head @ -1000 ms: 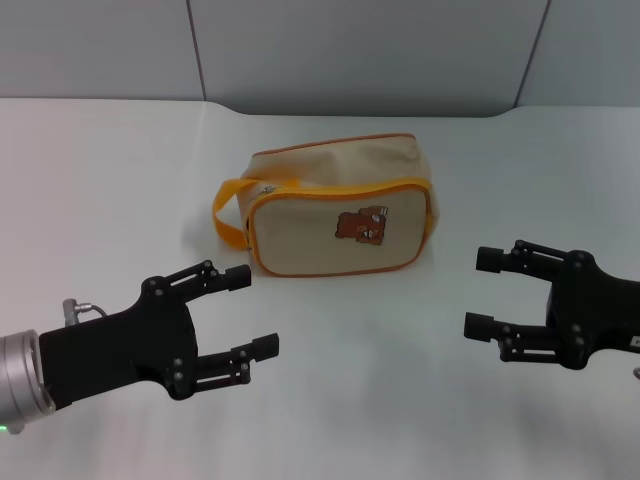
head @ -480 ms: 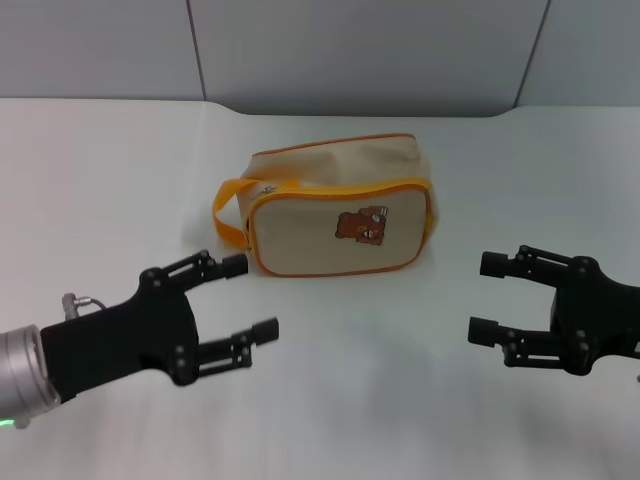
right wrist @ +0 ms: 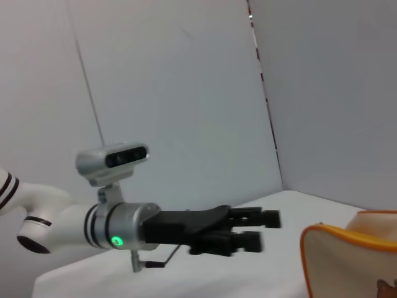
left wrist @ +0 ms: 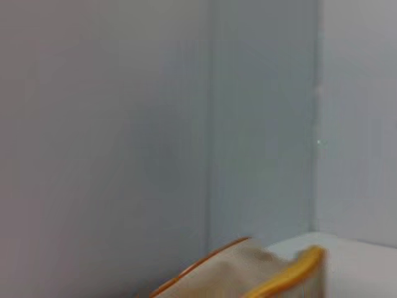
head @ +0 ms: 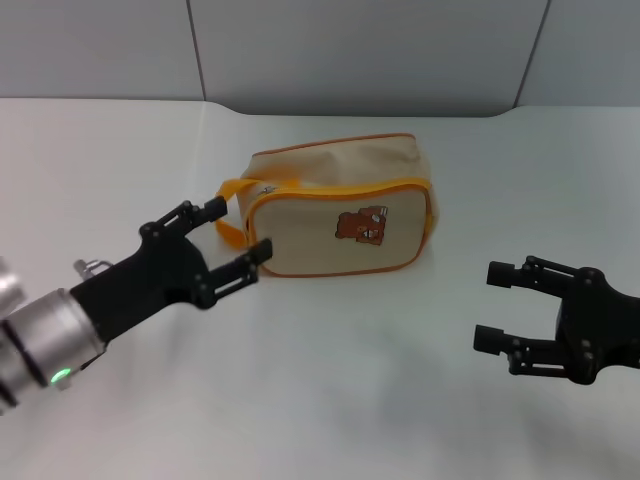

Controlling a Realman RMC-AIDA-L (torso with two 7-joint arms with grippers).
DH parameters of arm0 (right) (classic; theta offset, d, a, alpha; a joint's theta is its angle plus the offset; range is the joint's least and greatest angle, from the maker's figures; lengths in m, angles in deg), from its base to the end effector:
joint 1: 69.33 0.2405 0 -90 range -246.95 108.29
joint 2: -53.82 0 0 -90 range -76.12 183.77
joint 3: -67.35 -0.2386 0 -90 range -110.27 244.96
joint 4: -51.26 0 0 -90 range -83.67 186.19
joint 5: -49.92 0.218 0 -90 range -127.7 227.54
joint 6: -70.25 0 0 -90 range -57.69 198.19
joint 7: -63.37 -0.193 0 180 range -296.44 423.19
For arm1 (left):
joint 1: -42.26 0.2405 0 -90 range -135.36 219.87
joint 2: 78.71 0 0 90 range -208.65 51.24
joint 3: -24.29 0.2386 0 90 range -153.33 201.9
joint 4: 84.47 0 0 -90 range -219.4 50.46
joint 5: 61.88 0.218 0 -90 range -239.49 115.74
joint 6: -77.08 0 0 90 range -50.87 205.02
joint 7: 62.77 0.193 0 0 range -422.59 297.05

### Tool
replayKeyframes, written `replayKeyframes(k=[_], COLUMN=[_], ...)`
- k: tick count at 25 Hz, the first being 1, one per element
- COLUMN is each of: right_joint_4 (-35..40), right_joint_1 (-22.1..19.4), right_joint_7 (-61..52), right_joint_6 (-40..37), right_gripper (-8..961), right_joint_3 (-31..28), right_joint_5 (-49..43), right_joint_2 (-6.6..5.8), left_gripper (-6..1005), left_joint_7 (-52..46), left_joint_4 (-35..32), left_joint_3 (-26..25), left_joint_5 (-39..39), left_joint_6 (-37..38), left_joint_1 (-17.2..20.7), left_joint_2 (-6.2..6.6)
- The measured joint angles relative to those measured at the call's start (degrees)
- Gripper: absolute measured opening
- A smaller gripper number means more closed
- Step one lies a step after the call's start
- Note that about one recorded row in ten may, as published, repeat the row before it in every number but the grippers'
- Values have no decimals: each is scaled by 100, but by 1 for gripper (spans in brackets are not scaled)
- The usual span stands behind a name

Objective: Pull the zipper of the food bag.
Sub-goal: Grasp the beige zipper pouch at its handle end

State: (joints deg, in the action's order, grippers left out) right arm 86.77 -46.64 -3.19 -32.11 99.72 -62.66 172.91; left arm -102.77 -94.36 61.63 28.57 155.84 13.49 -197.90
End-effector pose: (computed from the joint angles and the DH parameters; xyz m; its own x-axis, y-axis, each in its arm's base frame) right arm 0.2512 0.2898 -0.0151 0.7374 -0.2269 -0.6362 -0.3931 -0.9101 -0.1310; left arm -0.2560 0.3416 -0.0696 0.7257 0.0896 0.6821 0.4925 -0.7600 -0.4241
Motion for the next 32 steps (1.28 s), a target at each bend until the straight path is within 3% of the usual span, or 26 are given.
replayKeyframes(k=[5, 9, 12, 16, 27, 31, 32], right_joint_4=[1, 0, 3, 7, 0, -1, -1], right_joint_1=[-2, -2, -3, -2, -11, -16, -16], right_joint_7=[2, 3, 3, 2, -1, 2, 2], right_joint_6=[34, 33, 10, 25, 50, 51, 51], right_gripper=[841, 840, 840, 840, 839, 839, 839], right_joint_3=[10, 13, 3, -5, -49, -239, -239], right_joint_5=[-3, 3, 3, 3, 5, 9, 9], right_joint_2=[7, 8, 9, 9, 3, 2, 2], left_gripper=[808, 807, 806, 805, 575, 356, 349], left_joint_7=[259, 876, 1131, 1148, 1200, 1643, 1643], left_joint_4=[481, 983, 1220, 1307, 1373, 1474, 1474], left_joint_3=[-112, -675, -997, -1013, -1014, -1174, -1174], left_joint_5=[-37, -39, -22, -6, -2, -19, -19], left_joint_6=[-648, -1154, -1472, -1651, -1984, -1949, -1949], left_joint_1=[-421, -746, -888, -946, -1038, -980, -980], left_joint_2=[-6, -7, -8, -7, -8, -7, -7])
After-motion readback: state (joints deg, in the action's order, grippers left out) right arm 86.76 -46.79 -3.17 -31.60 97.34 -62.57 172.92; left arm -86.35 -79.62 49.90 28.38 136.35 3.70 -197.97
